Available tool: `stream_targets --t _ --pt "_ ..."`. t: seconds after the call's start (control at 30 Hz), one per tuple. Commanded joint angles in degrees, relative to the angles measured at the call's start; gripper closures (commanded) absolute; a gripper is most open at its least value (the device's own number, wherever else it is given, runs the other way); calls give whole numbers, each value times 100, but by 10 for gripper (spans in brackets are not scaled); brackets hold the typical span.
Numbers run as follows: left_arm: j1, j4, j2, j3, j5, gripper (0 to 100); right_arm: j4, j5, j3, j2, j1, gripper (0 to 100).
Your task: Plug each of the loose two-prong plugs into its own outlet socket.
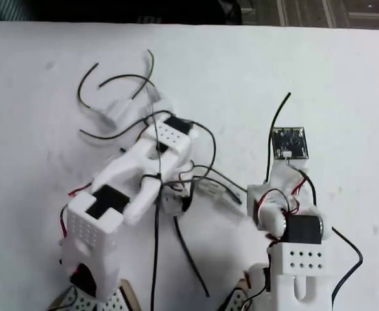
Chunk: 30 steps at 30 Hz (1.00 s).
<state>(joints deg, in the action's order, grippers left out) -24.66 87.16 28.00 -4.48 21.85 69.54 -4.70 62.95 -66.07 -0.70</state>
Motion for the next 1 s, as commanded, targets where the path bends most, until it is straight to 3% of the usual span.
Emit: stream_targets --t 0.0,0.07,0.13,0.3,0.47,0.77,0.97 --pt "-66 -26 -40 -53 -396 848 -92 -44 -18 -127 31 981" --pt "-75 -26 -110 -53 -1152 980 -92 -44 -18 -127 31 981" --pt "-31 62 -171 -79 -1741 952 -92 -44 -18 -127 31 981" --pt "251 88 -189 -325 -2426 976 -92 -44 -18 -127 31 981" --pt "593 -149 -198 -536 -3815 977 -92 -44 -18 -127 31 981" --pt "611 -35 -488 -651 -5829 978 -92 -53 -18 -127 22 981" --pt "585 -475 -2018 -1864 -6251 977 -92 -62 -18 -127 22 981"
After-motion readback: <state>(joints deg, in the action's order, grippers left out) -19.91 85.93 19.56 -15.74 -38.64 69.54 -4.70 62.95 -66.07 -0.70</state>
